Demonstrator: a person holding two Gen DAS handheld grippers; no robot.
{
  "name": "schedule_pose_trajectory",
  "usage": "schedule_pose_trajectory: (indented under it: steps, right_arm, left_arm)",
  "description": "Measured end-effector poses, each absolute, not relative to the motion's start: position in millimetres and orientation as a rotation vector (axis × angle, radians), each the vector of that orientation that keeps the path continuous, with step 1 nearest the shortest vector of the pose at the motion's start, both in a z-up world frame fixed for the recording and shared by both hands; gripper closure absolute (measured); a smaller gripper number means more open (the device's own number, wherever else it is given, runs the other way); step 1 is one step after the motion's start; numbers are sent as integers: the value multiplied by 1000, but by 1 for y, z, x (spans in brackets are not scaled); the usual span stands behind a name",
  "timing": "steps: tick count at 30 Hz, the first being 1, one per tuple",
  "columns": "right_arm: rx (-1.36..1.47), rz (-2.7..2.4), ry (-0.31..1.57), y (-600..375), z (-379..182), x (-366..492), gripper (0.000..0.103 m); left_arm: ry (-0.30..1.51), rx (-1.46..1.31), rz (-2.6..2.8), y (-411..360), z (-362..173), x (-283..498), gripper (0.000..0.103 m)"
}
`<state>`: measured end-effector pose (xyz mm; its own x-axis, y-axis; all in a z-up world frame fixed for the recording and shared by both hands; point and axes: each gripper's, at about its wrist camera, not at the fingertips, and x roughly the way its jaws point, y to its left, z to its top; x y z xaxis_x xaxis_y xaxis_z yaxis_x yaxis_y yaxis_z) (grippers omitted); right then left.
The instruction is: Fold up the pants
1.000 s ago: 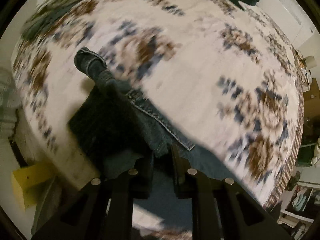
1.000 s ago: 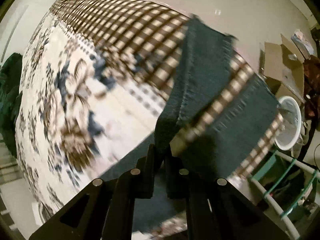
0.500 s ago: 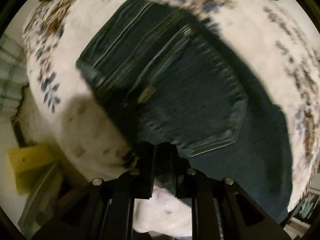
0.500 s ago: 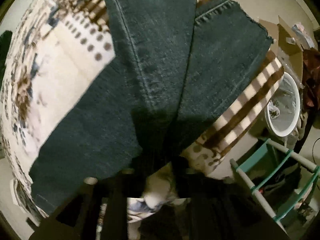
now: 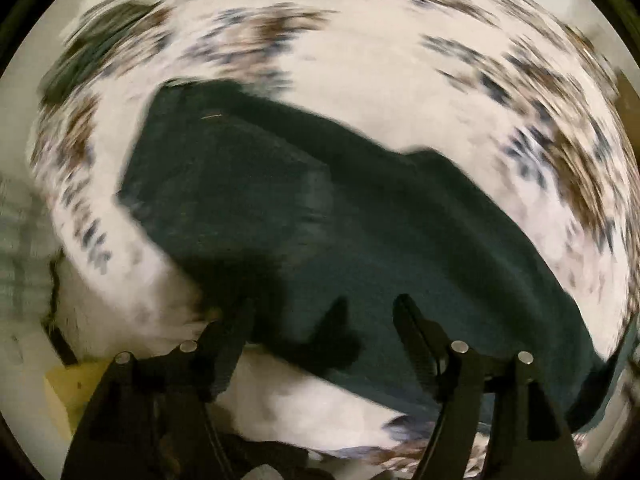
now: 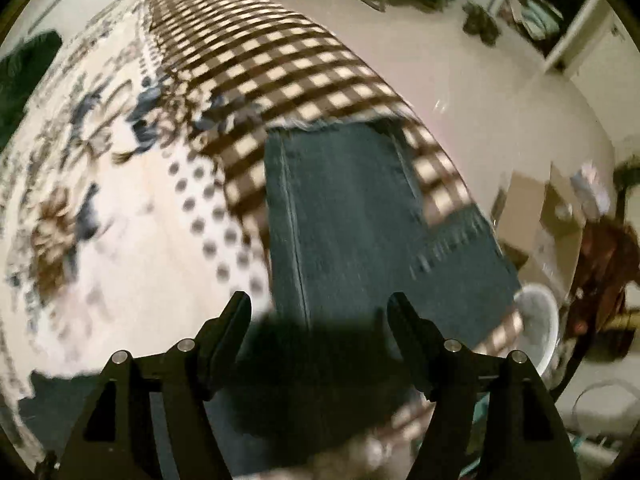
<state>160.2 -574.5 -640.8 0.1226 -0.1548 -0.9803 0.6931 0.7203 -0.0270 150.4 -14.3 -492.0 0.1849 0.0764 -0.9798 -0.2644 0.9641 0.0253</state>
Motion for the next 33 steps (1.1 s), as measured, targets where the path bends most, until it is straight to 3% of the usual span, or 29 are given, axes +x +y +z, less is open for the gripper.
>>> schedule_pose_trajectory:
  steps: [3, 5, 6, 7, 8, 11, 15, 18, 23, 31, 33]
  right_arm:
    - [412, -647, 1404, -577, -672, 190, 31]
    - [403, -640, 1431, -580, -682, 191, 56]
    - [427, -649, 1412, -586, -680, 185, 80]
    - [457, -661, 1380, -592, -674, 176, 92]
    - [483, -698, 1339, -601, -665, 164, 93]
    - [621, -850, 1258, -635, -645, 109, 93]
    - [988, -856, 1228, -678, -668, 37, 91]
    - [1135, -825, 1137, -691, -675, 11, 63]
    - [1296, -841, 1000, -689, -686, -16, 56]
    - [1252, -965, 915, -668, -657, -37, 53]
    - [1224, -893, 1026, -649, -653, -12, 49]
  left_arm:
    - [1372, -42, 159, -59, -507, 156, 33]
    - [1383, 10, 110, -84, -514, 155, 33]
    - [1386, 33, 84, -95, -516, 152, 33]
    - [1388, 47, 67, -102, -517, 149, 33]
    - [1388, 57, 49, -107, -517, 145, 33]
    - [1400, 75, 26, -118, -520, 135, 33]
    - [1435, 76, 30, -121, -528, 128, 33]
    - [1435, 94, 35, -120, -530, 128, 33]
    - [1439, 108, 57, -117, -532, 121, 33]
    - [1455, 55, 147, -62, -524, 121, 33]
    - [1452, 17, 192, -38, -519, 123, 33]
